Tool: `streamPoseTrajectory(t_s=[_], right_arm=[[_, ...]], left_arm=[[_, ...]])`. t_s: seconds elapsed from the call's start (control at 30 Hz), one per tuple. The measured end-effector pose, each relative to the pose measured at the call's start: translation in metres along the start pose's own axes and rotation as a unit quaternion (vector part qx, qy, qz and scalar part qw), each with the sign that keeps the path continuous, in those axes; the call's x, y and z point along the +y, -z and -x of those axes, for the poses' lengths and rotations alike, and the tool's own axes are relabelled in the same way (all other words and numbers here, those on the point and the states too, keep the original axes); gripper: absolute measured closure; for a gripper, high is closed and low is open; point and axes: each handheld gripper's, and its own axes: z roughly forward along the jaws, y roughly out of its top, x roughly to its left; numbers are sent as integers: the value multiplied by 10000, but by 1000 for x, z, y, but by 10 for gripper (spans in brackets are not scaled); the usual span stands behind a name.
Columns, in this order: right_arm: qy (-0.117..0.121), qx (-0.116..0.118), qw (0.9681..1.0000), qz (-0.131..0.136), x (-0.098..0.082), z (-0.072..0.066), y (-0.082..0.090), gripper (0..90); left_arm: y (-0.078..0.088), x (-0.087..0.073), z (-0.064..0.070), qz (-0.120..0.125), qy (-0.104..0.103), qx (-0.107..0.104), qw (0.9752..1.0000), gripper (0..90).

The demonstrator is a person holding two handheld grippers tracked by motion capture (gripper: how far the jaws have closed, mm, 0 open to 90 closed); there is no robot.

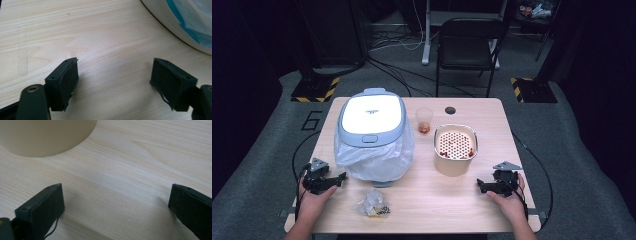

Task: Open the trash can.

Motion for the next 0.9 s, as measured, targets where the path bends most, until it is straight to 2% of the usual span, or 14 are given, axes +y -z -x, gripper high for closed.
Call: streamPoseTrajectory(t_s=[0.17, 0.2, 0.23, 0.3, 0.33, 0.47, 0.57, 0.6, 0.67, 0.7, 0.77, 0.87, 0.9], right_arm=[[41, -7, 10000, -9, 0, 1, 0, 0], [39, -8, 10000, -11, 0, 0, 1, 0], [34, -17, 10000, -5, 0, 0, 0, 0], [33, -18, 10000, -9, 0, 0, 0, 0], [-34, -26, 10000, 0, 0, -1, 0, 0], [-50, -32, 10000, 0, 0, -1, 0, 0], [-45, -36, 10000, 6, 0, -1, 0, 1], [-44, -51, 10000, 23, 0, -1, 0, 5], [-43, -52, 10000, 21, 0, -1, 0, 6], [-29, -51, 10000, 21, 0, -1, 0, 7], [-36, -54, 10000, 23, 0, -1, 0, 8], [-21, -62, 10000, 23, -1, -1, 1, 28], [-34, -75, 9999, 71, -1, -2, 3, 79]], left_arm=[[1, 0, 1, 34, -30, -23, 10000, 273], [1, -1, 3, 40, 124, -40, 9999, 280], [2, -1, 1, 23, -39, -9, 10000, 296], [2, -1, 2, 57, 28, -25, 10000, 305], [2, -1, 2, 48, -25, -19, 10000, 309], [2, -1, 2, 56, -6, -73, 10000, 306], [2, -1, 2, 2, -82, -84, 9999, 281], [2, -1, 2, -37, -46, -126, 9999, 280], [2, -1, 2, -10, -109, -96, 9999, 282], [2, -1, 3, 35, -33, -109, 9999, 296], [2, -1, 3, 29, -70, -63, 10000, 300], [3, -1, 4, 14, -47, -86, 10000, 346], [3, -2, 5, 65, -1, -63, 10000, 396]])
